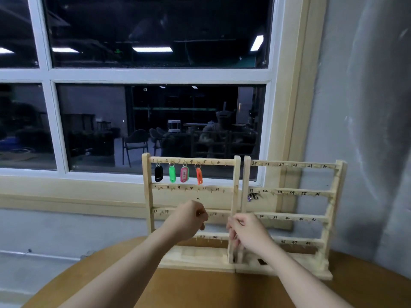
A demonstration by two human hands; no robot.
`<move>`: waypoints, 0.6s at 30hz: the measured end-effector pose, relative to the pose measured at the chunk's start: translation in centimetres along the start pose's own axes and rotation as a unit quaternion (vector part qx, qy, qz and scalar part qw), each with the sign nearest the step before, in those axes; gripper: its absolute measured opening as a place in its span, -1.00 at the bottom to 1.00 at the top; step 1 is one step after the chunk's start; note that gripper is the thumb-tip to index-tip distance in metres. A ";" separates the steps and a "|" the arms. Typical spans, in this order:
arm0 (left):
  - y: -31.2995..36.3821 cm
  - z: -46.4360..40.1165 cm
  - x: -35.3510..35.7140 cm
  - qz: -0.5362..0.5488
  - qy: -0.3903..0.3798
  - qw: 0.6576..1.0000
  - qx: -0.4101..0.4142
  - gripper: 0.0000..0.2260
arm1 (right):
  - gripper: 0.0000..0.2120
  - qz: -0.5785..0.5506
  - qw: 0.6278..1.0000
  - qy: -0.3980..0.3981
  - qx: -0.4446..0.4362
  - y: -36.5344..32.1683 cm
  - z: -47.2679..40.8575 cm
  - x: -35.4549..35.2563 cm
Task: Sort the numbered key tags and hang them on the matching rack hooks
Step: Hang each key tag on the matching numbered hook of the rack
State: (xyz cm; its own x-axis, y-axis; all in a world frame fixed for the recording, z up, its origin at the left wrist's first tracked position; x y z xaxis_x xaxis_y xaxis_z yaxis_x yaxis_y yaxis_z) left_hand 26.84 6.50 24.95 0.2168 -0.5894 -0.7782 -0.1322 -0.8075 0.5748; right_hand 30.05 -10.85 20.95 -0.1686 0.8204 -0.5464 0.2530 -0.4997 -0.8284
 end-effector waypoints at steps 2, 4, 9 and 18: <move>0.5 0.3 2.5 0.016 -0.020 1.000 -0.007 -0.82 | -0.70 0.009 1.000 0.005 0.025 2.8 1.6 -1.4; 1.2 0.6 5.8 0.037 -0.043 0.998 -0.011 -0.79 | -0.69 0.005 0.998 0.024 0.053 6.1 3.2 -3.1; 3.3 2.0 16.4 0.067 -0.120 0.990 -0.010 -0.77 | -0.69 0.056 0.990 0.091 0.094 14.3 5.9 -8.9; 5.9 3.3 28.0 0.088 -0.213 0.973 -0.028 -0.82 | -0.71 0.207 0.962 0.064 0.166 23.7 10.5 -12.8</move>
State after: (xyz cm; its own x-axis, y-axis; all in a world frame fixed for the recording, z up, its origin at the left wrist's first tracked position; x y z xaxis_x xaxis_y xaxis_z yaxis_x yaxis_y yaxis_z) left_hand 28.93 -14.83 5.67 -0.2273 -0.6838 -0.6934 -0.0756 -0.6975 0.7126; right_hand 28.23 -36.10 7.04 0.0047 0.5487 -0.8360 -0.0489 -0.8349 -0.5483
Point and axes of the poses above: each hand's wrist, its own z-axis away from the middle knuckle, its own x-axis out of the palm, y = z × x, the point moved 10 cm from there along -z, towards the middle knuckle, and after that the axes turned 4 degrees about z, right-handed, at the moved point
